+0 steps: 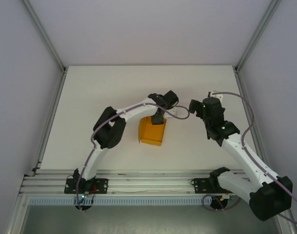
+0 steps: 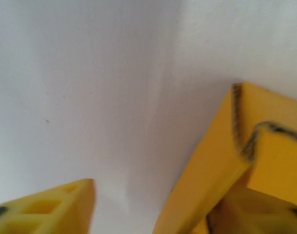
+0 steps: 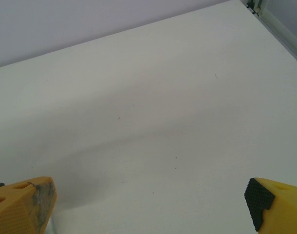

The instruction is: Assemble paper box

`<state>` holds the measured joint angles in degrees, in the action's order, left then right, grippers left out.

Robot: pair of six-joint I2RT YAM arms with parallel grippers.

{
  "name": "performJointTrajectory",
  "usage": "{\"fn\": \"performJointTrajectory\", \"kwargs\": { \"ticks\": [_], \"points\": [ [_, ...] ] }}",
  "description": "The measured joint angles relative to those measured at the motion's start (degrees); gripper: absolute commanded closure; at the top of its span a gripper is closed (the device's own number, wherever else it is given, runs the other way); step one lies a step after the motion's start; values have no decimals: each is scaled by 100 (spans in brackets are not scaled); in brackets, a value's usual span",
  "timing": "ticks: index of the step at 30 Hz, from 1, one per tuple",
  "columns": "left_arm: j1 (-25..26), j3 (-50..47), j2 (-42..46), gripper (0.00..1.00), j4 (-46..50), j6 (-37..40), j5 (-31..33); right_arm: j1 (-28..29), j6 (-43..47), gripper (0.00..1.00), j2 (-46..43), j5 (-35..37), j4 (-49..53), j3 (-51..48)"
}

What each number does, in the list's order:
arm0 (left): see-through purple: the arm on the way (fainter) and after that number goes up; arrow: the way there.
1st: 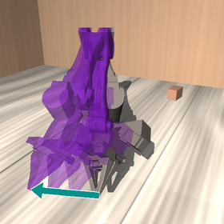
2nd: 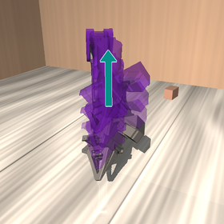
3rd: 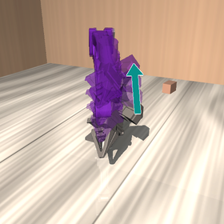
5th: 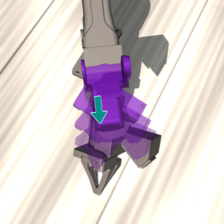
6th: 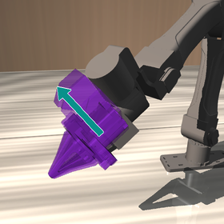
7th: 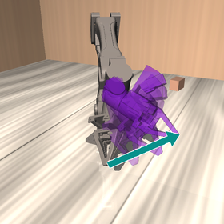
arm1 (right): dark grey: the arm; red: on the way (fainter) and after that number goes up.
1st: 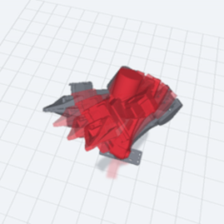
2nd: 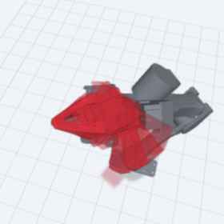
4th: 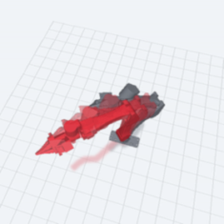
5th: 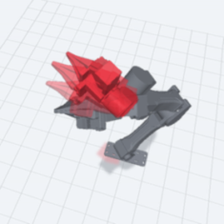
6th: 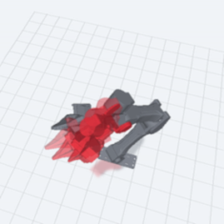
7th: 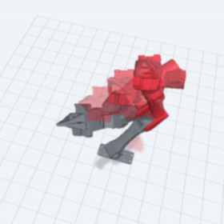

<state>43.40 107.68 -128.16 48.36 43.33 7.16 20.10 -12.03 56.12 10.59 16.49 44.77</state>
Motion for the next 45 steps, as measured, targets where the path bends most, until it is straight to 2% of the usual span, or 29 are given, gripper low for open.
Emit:
{"fn": "performJointTrajectory", "kwargs": {
  "ticks": [5,9,12,14,17,21,23,26,30,32,35,36,38,40,45],
  "points": [
    [-103,-44,850,0,-72,2,-275,-15,227,0,-304,-59,74,2],
    [-354,-74,1451,0,-531,-527,-385,-90,535,0,-367,-367,138,35],
    [-619,-348,1978,0,-1161,-1513,-299,-105,1003,3,-125,-1110,155,85],
    [-857,-684,2413,0,-1574,-2385,-175,-103,1469,5,234,-1897,160,181],
    [-1408,-1617,3246,0,-2227,-3692,-72,-13,2155,9,1032,-2889,190,457],
    [-2122,-2944,4083,0,-2800,-4948,7,299,3001,17,2455,-3528,461,1318],
    [-2293,-3456,4253,0,-2892,-5366,52,514,3464,19,3156,-3696,684,1843],
    [-2354,-4026,4297,0,-2859,-5818,219,844,4063,19,3886,-3759,938,2306],
    [-2369,-4588,4417,0,-2800,-6205,557,1113,4385,27,4638,-3733,1115,2660],
    [-2380,-4756,4581,0,-2771,-6328,640,1126,4365,42,4968,-3620,1134,2863],
    [-2398,-4817,4857,0,-2761,-6463,728,1134,4212,72,5322,-3423,1075,3112],
    [-2404,-4830,4964,0,-2765,-6502,754,1152,4081,79,5381,-3324,1001,3130],
    [-2404,-4874,5134,0,-2782,-6588,837,1204,3836,86,5405,-3099,922,3130],
    [-2406,-4924,5268,0,-2789,-6634,901,1261,3532,90,5403,-2855,824,3123],
    [-2406,-5021,5473,0,-2800,-6734,1064,1447,2310,94,5104,-1954,468,2673]
  ]
}}
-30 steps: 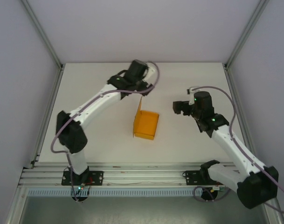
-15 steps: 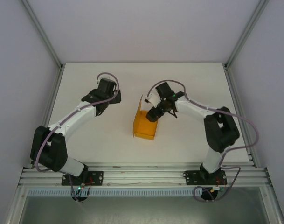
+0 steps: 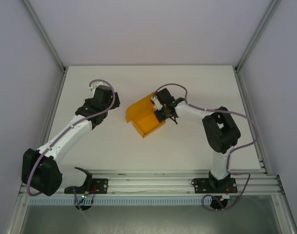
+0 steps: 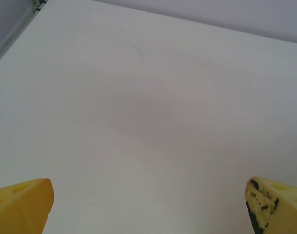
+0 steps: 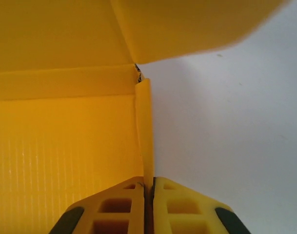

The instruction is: Assemble paper box

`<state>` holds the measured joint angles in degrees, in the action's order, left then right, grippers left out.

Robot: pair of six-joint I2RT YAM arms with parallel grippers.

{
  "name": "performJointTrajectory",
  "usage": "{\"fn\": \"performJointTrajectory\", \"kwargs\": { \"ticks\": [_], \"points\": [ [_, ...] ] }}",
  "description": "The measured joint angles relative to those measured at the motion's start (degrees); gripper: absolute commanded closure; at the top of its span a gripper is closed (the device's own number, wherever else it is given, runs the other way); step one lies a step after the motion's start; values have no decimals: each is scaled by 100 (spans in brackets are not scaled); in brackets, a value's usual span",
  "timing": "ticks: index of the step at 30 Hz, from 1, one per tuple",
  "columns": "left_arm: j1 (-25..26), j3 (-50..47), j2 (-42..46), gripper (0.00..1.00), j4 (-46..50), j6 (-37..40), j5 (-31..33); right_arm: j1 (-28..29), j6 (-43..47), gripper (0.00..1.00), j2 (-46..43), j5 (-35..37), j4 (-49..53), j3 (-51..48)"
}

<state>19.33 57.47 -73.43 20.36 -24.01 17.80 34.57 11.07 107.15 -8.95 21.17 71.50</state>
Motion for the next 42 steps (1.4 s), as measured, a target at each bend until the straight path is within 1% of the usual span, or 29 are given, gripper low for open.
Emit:
{"fn": "performJointTrajectory", "kwargs": {
  "ticks": [2,4,6,7,9,11,12,15,18,19,21,24,26,28,31,34,37,39,40,41,42],
  "points": [
    [0,-33,79,0,-26,-17,55,111,-636,94,-205,442,35,-216],
    [0,-72,153,0,-57,-17,68,254,-1528,91,-363,935,234,-315],
    [0,-114,199,0,-114,-11,46,391,-2363,90,-442,1279,426,-323],
    [0,-149,210,0,-184,9,-2,459,-2688,87,-474,1410,455,-354],
    [0,-247,219,0,-350,133,-223,625,-3283,77,-535,1631,520,-476],
    [0,-448,223,0,-671,393,-621,782,-3637,59,-566,1784,636,-555],
    [0,-557,221,0,-802,522,-868,841,-3724,52,-588,1847,693,-573],
    [0,-807,192,0,-1152,887,-1624,907,-3923,48,-774,1989,785,-584],
    [0,-859,96,0,-1408,1300,-2352,887,-3851,33,-1180,2114,756,-599],
    [0,-857,50,0,-1497,1449,-2568,874,-3713,30,-1346,2142,697,-621],
    [0,-850,-52,0,-1552,1766,-2962,835,-3263,20,-1687,2138,542,-671],
    [0,-748,-299,0,-1484,2275,-3508,673,-2361,13,-2061,2057,286,-682],
    [0,-483,-570,0,-1283,2699,-3849,446,-1609,12,-2214,1845,61,-693],
    [0,-118,-855,0,-1025,3064,-4022,157,-946,11,-2267,1478,-90,-691],
    [0,758,-1434,0,-428,3560,-4009,-417,83,11,-2203,573,-57,-540],
    [-22,1611,-1976,1,153,4113,-4028,-852,1189,13,-1923,-308,249,-42],
    [-26,2155,-2382,5,741,4669,-4127,-951,2369,18,-1558,-962,750,459],
    [-33,2448,-2656,11,1143,4946,-4151,-940,2929,24,-1276,-1215,1051,688],
    [-33,2583,-2793,15,1333,5069,-4162,-931,3108,29,-1128,-1276,1200,796],
    [-33,2699,-2920,19,1493,5176,-4162,-925,3252,37,-955,-1316,1353,916],
    [-33,2791,-3023,24,1628,5268,-4166,-925,3379,40,-787,-1329,1488,1036]
  ]
}}
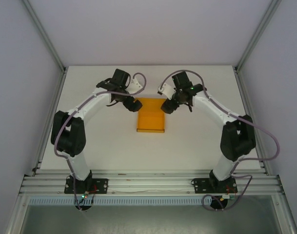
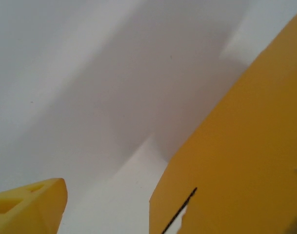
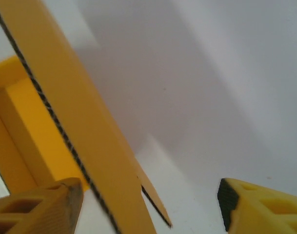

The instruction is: Assemble paper box

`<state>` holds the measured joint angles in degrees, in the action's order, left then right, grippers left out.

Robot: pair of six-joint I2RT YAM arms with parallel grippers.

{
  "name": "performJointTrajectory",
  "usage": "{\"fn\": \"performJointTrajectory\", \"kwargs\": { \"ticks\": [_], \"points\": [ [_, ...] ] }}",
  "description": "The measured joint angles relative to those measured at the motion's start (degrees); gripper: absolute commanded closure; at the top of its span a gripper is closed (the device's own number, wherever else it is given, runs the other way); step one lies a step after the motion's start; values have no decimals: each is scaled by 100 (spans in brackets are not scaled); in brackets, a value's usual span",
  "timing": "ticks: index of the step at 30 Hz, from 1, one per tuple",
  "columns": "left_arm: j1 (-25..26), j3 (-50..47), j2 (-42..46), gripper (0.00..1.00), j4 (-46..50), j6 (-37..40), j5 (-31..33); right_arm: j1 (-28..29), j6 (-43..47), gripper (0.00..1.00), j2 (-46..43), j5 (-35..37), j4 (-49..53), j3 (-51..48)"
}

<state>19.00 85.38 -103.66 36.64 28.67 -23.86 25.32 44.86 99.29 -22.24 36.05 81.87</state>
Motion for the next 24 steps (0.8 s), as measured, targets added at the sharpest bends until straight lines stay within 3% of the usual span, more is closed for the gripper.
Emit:
{"fn": "performJointTrajectory", "kwargs": {
  "ticks": [2,6,8,9,16,24],
  "points": [
    [0,98,-131,39,192,146,0,-17,146,47,262,-13,175,188],
    [0,160,-160,78,411,267,7,-55,205,82,557,63,396,455],
    [0,195,-160,96,411,299,26,-63,177,95,636,72,551,614],
    [0,197,-160,99,402,293,17,-63,160,97,643,46,619,682],
    [11,57,4,100,-31,-227,66,-59,-315,100,640,149,804,907],
    [133,-450,374,100,-1161,-1845,407,221,-2588,100,396,1021,-356,573]
  ]
}}
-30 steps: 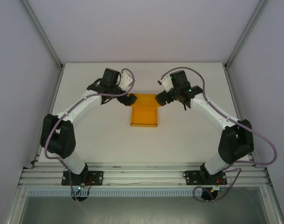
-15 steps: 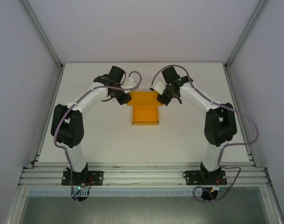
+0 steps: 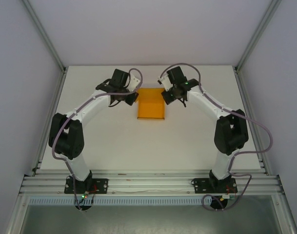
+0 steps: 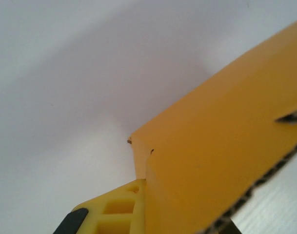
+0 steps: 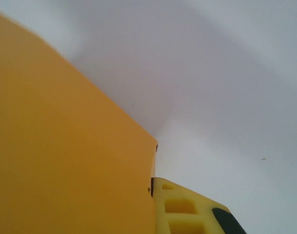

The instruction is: Assemble paper box

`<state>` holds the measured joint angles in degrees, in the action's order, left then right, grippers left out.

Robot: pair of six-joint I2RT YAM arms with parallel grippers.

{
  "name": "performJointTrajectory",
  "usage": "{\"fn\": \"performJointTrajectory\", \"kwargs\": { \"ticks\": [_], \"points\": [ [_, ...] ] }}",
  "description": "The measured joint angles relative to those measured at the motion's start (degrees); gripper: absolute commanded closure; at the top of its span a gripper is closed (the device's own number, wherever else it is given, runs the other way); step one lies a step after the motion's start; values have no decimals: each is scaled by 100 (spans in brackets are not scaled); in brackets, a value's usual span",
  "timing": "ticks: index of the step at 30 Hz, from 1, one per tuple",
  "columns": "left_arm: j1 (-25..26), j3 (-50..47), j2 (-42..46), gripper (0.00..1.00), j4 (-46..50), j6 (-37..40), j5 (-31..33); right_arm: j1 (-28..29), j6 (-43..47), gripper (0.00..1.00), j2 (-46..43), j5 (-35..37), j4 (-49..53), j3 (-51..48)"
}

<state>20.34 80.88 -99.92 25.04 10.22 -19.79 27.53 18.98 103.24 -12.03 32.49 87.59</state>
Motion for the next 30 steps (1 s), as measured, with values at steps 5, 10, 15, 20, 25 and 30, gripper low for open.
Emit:
{"fn": "performJointTrajectory", "kwargs": {
  "ticks": [5,10,15,20,25,30],
  "points": [
    [372,-256,31,100,-496,-1040,817,264,-1445,100,-168,704,-695,-540],
    [769,-85,-319,100,-649,-1849,1615,302,-2470,100,-92,1222,-883,-608],
    [852,-28,-551,100,-922,-2590,1853,326,-3152,100,125,1510,-1134,-608],
    [837,-22,-621,100,-1023,-3152,1882,420,-3434,100,214,1663,-1241,-608],
    [839,0,-713,100,-1202,-3447,1878,431,-3510,100,214,1790,-1322,-671],
    [848,-131,-892,100,-1532,-3547,1862,448,-3506,100,214,1897,-1661,-1034]
  ]
}}
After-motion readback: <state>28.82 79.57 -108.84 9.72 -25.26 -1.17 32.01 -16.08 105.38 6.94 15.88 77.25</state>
